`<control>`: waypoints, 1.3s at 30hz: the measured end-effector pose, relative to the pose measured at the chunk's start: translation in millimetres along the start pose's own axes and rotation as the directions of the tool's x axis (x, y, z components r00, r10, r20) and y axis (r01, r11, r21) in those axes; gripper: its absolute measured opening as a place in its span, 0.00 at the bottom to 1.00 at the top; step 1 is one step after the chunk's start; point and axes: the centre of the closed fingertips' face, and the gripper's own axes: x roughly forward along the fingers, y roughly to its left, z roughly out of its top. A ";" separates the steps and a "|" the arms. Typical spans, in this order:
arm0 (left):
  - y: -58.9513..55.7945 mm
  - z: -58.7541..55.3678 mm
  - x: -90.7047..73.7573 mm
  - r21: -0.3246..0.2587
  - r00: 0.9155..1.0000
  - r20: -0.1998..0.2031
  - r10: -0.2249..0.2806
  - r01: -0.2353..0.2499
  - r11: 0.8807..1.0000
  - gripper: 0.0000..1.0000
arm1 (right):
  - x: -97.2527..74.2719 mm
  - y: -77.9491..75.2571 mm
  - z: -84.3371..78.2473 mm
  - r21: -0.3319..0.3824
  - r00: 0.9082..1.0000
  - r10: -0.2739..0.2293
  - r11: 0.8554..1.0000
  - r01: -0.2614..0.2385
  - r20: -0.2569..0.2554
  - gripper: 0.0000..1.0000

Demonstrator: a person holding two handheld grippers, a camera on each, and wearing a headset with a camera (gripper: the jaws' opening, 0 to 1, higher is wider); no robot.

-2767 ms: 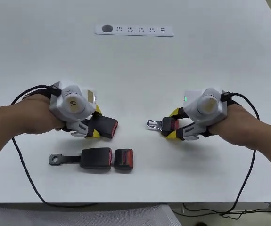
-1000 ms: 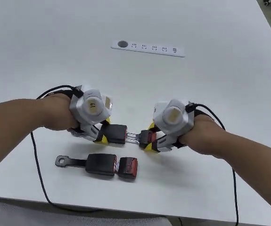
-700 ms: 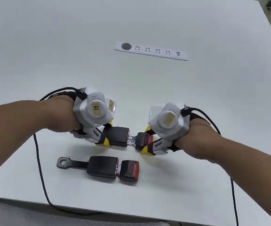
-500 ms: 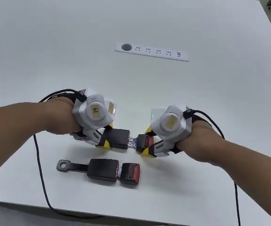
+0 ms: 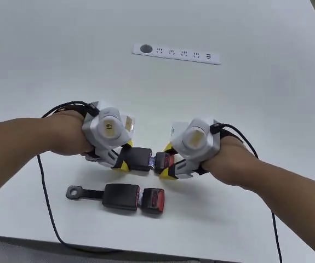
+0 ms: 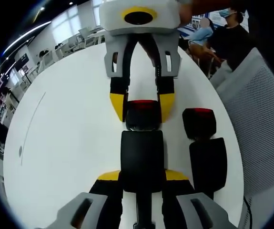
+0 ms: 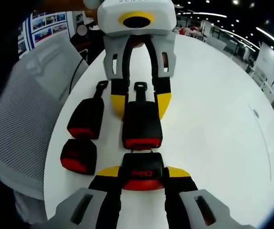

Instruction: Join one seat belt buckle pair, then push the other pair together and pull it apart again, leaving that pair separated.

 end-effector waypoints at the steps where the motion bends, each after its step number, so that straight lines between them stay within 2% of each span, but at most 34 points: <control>1: 0.1 -0.1 0.0 -0.001 1.000 0.001 0.000 0.000 1.000 0.31 | 0.7 0.0 0.6 0.000 1.000 -0.001 1.000 0.001 -0.002 0.30; 20: -1.4 0.7 -0.6 -0.026 1.000 0.005 0.016 -0.016 1.000 0.31 | -3.6 2.4 0.3 -0.014 1.000 -0.012 1.000 0.012 -0.023 0.31; 25: -1.2 -0.2 -0.4 -0.039 1.000 0.004 0.021 -0.021 0.999 0.31 | -9.1 -0.8 -8.6 -0.003 0.999 -0.017 1.000 0.017 -0.033 0.31; 28: -1.6 0.4 -0.5 -0.040 1.000 0.005 0.016 -0.016 0.999 0.31 | -11.8 -0.8 -10.1 0.018 1.000 -0.009 1.000 0.009 -0.003 0.31; 33: -1.3 -0.1 -0.6 -0.048 1.000 0.014 0.016 -0.015 0.999 0.31 | -14.1 2.0 -13.0 0.007 1.000 -0.019 1.000 0.019 0.002 0.32; 39: -2.2 1.4 -1.4 -0.047 1.000 0.024 0.019 -0.018 0.999 0.32 | -26.5 -3.9 -32.3 0.014 1.000 -0.028 1.000 0.028 -0.007 0.32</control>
